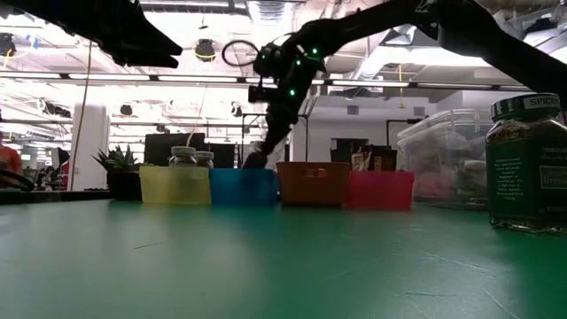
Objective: Sort spices by type
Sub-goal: Put the top green seasoning bottle into the blue bin
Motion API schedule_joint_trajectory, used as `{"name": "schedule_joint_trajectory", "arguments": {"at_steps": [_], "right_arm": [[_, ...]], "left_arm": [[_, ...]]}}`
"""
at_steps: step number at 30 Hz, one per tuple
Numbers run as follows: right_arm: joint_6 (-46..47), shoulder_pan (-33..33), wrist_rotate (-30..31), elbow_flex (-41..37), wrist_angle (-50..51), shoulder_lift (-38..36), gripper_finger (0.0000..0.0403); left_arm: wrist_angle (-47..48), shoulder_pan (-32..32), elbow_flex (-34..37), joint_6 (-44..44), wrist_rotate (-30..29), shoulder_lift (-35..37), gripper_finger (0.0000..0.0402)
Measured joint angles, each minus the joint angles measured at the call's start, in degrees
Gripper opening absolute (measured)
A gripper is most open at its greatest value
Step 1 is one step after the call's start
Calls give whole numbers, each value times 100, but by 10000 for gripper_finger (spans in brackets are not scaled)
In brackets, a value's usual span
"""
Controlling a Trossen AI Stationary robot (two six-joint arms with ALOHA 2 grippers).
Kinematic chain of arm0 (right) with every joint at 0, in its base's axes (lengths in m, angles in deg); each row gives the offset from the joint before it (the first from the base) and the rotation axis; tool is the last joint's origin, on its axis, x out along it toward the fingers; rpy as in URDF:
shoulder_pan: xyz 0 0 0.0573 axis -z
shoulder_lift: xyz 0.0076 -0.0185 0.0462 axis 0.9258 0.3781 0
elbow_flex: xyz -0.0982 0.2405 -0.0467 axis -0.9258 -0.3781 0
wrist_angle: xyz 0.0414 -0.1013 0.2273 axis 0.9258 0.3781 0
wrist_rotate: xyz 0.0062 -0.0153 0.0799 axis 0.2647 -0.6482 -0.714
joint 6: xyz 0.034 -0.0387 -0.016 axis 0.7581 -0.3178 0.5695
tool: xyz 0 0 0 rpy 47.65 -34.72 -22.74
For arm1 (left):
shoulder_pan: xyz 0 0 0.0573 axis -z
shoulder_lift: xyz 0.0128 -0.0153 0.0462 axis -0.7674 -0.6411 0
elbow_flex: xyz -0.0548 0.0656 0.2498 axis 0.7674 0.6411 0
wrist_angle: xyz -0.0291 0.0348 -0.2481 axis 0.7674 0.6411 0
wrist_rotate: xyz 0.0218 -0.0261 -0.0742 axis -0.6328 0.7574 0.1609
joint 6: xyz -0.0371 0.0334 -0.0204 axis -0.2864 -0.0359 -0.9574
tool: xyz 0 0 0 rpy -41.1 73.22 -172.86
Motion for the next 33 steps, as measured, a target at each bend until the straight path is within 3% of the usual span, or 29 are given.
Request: {"name": "schedule_joint_trajectory", "arguments": {"at_steps": [7,28,33], "right_arm": [[25,-10,3,490,336,-11,223],[121,6,-37,194,329,15,229],[176,12,-39,194,483,15,251]], "left_arm": [[-2,0,0,0,0,2,317],[-2,0,0,-39,2,0,317],[-2,0,0,-39,2,1,317]]}}
